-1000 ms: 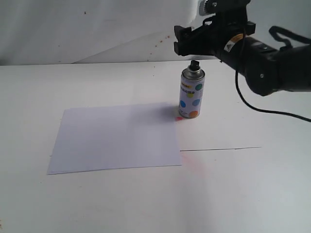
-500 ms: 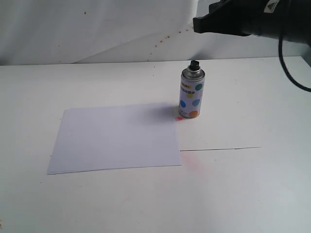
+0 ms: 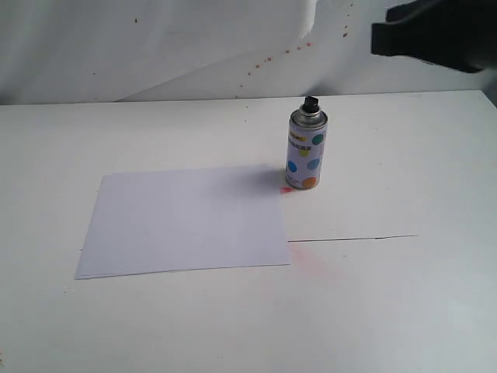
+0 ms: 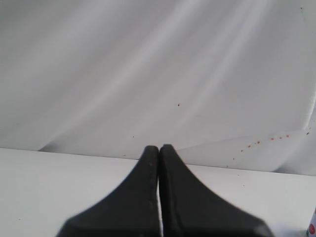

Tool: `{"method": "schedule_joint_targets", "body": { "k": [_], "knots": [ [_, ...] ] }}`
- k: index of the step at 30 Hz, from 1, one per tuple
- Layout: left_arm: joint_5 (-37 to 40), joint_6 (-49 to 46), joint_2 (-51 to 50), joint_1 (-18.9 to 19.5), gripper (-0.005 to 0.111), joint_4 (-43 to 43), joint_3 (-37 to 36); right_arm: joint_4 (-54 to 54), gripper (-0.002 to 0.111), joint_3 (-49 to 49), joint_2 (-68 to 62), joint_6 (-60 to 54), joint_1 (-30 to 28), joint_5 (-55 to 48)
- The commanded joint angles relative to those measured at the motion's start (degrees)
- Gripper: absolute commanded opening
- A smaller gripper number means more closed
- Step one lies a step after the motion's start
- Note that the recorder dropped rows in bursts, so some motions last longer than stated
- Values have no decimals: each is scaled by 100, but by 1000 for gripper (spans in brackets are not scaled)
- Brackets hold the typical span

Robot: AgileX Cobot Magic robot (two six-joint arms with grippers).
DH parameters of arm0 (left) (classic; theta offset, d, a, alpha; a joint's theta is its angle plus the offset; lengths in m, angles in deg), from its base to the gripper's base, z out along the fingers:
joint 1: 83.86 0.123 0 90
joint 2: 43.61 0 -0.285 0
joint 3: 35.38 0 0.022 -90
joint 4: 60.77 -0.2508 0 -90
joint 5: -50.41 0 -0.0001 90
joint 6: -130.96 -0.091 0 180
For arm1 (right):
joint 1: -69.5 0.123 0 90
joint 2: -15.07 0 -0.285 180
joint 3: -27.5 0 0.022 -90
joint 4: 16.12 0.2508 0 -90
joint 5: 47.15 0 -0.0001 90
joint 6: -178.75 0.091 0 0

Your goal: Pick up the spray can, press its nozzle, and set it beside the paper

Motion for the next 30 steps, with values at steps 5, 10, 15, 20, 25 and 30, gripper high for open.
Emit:
{"method": "schedule_joint_targets", "body": {
  "k": [5, 10, 15, 20, 25, 30],
  "knots": [
    [9, -2, 30, 10, 0, -6, -19, 828, 0, 1175, 1477, -28, -21, 71],
    [9, -2, 30, 10, 0, -6, -19, 592, 0, 1245, 1915, -28, -21, -305],
    [9, -2, 30, 10, 0, -6, -19, 301, 0, 1245, 1979, -43, -21, -508],
    [-1, -2, 30, 10, 0, -6, -19, -161, 0, 1903, 2769, -27, -419, -507],
    [-1, -2, 30, 10, 0, -6, -19, -161, 0, 3876, 4860, -27, -1210, 686],
    [-1, -2, 30, 10, 0, -6, -19, -161, 0, 4826, 5885, -27, -1295, 718]
  ]
}}
